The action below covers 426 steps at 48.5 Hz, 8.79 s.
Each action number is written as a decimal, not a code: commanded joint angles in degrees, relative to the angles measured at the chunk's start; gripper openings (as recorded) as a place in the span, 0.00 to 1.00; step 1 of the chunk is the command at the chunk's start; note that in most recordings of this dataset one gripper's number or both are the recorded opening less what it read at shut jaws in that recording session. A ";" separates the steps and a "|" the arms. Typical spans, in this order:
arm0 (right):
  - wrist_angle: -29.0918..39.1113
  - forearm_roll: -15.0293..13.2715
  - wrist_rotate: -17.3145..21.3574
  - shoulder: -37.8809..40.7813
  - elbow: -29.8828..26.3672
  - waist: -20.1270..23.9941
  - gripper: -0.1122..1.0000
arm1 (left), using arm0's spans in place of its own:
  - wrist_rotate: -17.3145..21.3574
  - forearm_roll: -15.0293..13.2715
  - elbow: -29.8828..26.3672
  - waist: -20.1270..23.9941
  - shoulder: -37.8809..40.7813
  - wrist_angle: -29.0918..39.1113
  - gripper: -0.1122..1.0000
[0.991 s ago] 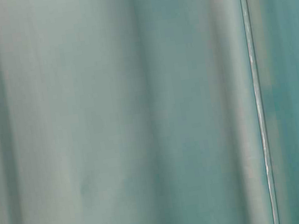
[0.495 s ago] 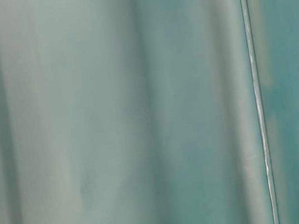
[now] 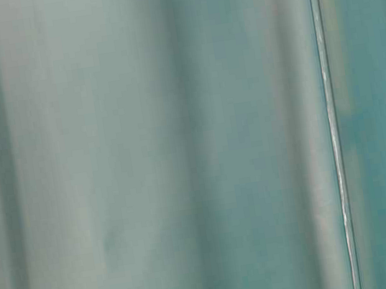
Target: Insert the wire through the hole in the metal fitting marked with a red label. (retake)
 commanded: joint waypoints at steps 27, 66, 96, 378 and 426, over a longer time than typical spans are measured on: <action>-2.11 -0.09 0.09 13.97 -6.50 2.11 0.72 | 0.00 -0.09 -1.23 0.00 10.37 -5.54 0.58; -4.75 -0.09 0.26 22.59 -9.14 2.64 0.72 | 0.00 -0.09 -0.97 0.00 10.63 -6.15 0.58; -5.45 -0.09 0.26 25.75 -10.46 2.64 0.72 | 0.00 -0.09 -0.70 0.09 10.63 -6.15 0.58; -48.69 36.74 -15.12 40.61 -11.16 32.43 0.12 | -9.40 -2.90 -14.50 -13.01 56.78 -52.91 0.58; -48.43 36.74 -15.47 43.68 -14.77 30.06 0.12 | -9.49 -2.64 -14.85 -12.92 56.69 -52.65 0.57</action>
